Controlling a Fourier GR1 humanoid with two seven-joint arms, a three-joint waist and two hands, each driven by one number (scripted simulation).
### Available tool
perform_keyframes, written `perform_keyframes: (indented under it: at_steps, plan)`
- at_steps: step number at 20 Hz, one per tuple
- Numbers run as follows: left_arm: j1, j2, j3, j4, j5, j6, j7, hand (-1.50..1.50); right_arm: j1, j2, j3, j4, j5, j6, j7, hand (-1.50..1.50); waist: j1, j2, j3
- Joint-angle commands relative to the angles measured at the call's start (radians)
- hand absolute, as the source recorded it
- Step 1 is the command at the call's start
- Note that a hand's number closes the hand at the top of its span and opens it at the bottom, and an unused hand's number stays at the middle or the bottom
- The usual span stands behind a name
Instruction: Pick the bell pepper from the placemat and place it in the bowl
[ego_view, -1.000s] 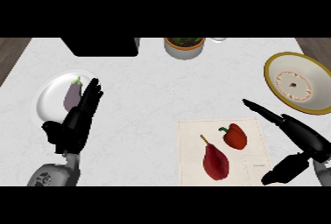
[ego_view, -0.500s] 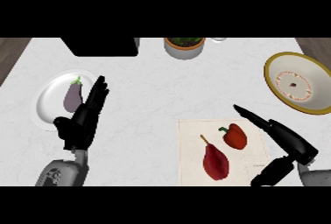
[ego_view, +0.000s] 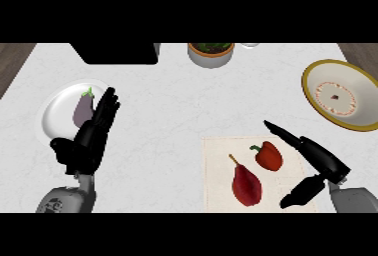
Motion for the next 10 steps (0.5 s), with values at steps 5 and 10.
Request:
perform_keyframes:
  at_steps: [5,10]
  plan:
    - [-0.002,-0.033,-0.017,-0.010,-0.034,0.012,0.033,0.00,-0.050,0.034,0.023,0.158,0.210,-0.180,-0.064,-1.50,0.003,0.001,0.000]
    - [-0.011,-0.021,0.031,0.039,-0.013,-0.030,-0.030,0.00,-0.112,0.085,0.064,0.287,0.308,-0.240,-0.124,-1.50,0.004,0.001,0.000]
